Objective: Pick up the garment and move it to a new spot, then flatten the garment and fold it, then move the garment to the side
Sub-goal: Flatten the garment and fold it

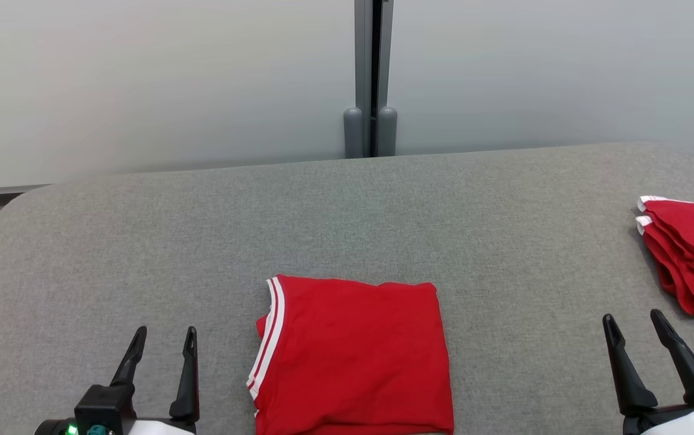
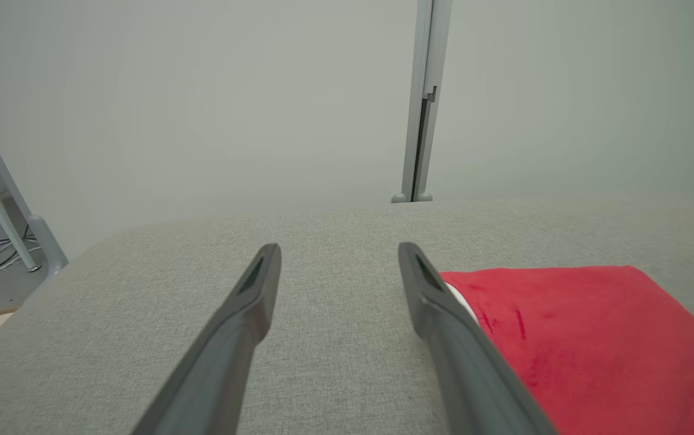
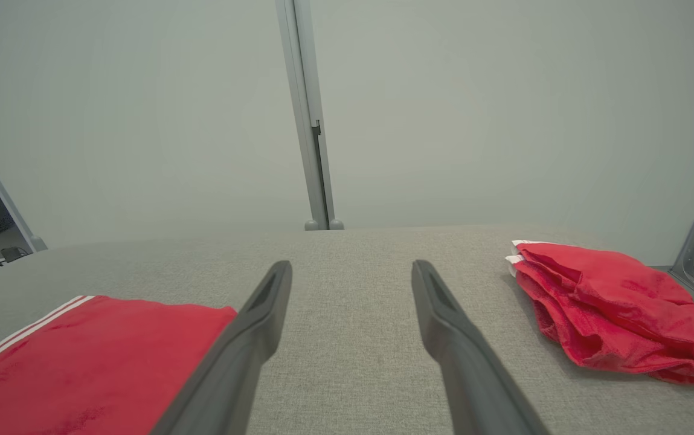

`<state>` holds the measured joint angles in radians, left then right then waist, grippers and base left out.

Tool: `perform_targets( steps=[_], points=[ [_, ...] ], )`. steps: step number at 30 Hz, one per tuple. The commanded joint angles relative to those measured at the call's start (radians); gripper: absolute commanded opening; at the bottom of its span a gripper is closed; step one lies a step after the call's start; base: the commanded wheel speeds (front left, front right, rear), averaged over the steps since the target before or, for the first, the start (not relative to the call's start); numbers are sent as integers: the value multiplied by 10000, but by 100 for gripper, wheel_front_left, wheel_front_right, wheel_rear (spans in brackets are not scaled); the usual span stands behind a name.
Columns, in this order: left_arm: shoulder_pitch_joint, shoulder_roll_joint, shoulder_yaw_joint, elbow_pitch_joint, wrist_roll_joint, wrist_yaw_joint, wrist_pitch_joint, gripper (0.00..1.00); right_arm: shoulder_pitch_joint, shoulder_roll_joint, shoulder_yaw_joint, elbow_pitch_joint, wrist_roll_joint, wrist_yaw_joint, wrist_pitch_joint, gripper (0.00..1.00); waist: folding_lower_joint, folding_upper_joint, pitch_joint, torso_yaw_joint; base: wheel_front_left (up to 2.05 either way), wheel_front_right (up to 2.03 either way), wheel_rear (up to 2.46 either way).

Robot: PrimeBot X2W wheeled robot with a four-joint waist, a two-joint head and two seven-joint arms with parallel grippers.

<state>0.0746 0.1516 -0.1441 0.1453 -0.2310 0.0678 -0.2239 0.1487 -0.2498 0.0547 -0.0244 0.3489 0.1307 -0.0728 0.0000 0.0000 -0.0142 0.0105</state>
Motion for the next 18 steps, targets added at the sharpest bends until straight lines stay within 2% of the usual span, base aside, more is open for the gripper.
perform_targets(
  steps=[1, 18],
  points=[
    [139, 111, 15, -53, -35, 50, 48, 100, 106, 30, 16, -111, -116, 0, 109, 100, 0, 0, -105, 17, 0, 0, 0],
    [282, 155, -88, -38, -124, 211, 101, 100, 330, 214, -14, -467, -413, 0, 609, 100, 0, 0, -280, 4, 0, 0, 0]
  ],
)
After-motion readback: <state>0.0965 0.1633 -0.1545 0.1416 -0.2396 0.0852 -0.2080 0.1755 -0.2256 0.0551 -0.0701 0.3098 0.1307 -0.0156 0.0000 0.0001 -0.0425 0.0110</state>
